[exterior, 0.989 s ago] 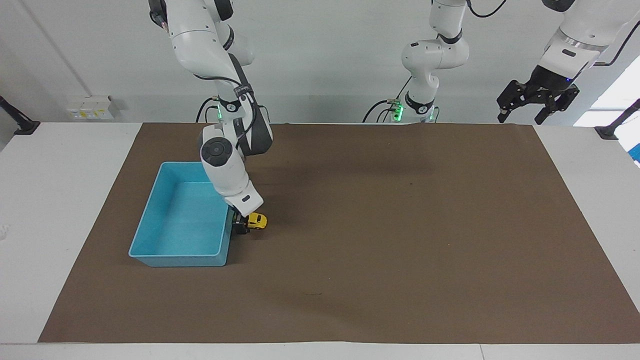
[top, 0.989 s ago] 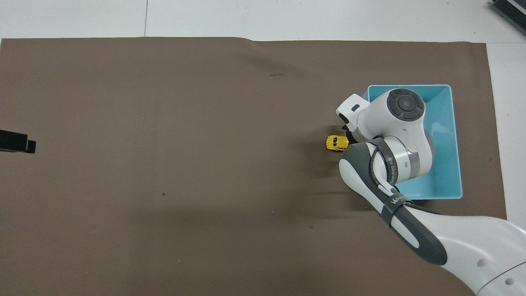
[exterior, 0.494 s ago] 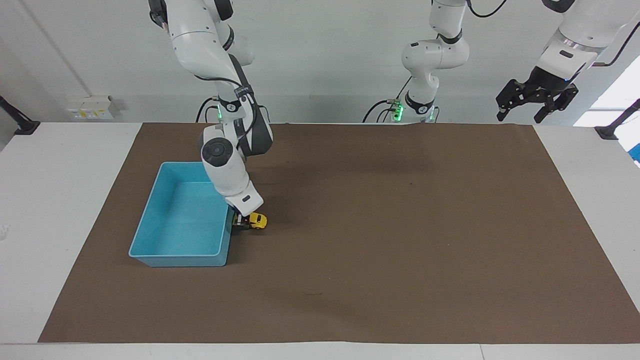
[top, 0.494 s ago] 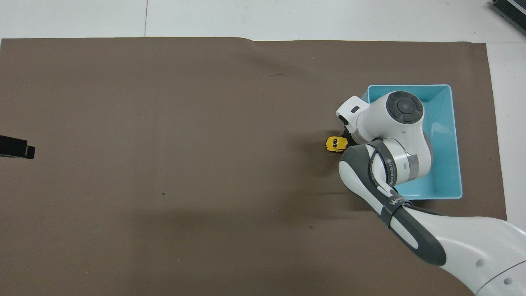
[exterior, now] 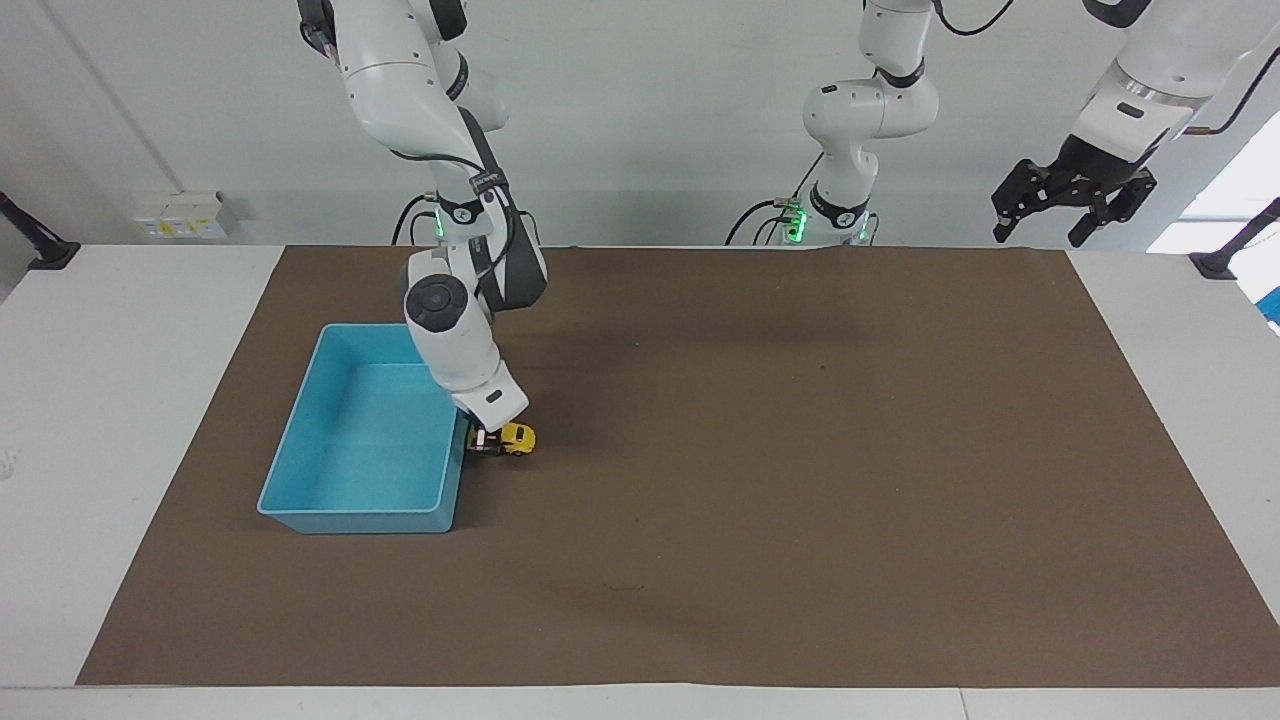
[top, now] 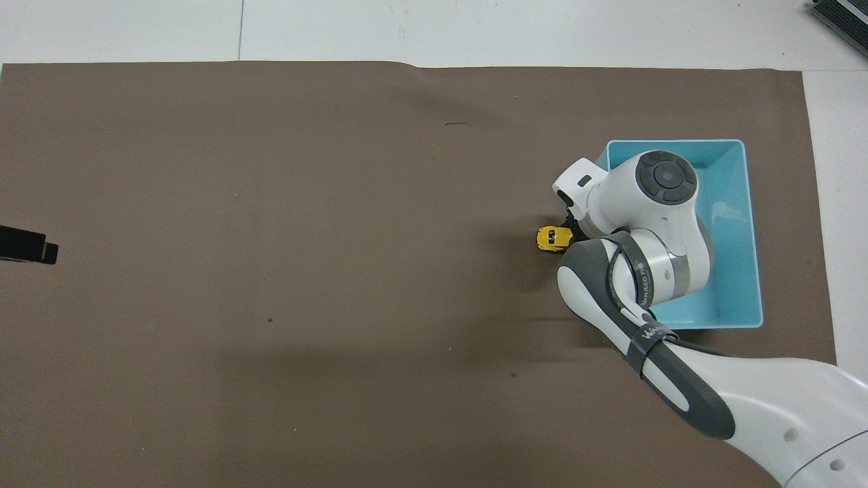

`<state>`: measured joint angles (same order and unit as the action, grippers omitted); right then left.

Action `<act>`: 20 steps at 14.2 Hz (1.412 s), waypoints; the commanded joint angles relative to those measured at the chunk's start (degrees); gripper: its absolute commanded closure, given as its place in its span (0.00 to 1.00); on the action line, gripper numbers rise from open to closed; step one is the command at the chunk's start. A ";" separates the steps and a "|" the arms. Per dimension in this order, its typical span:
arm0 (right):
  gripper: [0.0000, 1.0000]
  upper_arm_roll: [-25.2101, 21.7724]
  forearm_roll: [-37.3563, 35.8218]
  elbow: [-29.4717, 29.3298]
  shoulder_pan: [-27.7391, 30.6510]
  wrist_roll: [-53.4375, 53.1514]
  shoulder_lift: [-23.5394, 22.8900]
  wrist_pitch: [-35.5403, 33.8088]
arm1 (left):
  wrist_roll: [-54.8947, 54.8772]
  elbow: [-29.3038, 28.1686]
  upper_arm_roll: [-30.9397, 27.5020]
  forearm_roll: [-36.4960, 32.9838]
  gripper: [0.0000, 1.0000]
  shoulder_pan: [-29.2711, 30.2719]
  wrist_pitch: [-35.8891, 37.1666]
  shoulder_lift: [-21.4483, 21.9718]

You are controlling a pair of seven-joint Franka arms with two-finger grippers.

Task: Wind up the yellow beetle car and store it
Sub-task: 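Lift the car over the box rim with the right gripper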

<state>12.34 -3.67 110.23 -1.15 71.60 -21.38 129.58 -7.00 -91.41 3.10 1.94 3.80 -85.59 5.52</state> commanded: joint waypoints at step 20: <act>0.94 0.67 -0.37 -5.20 0.97 -0.41 13.90 -20.24 | -0.39 -0.70 -0.55 -0.88 0.00 0.07 0.34 0.98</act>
<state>12.65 -4.11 104.80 -0.91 71.58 -8.92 110.76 -7.00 -91.41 2.69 1.89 3.98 -85.60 5.54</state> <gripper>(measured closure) 0.546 0.000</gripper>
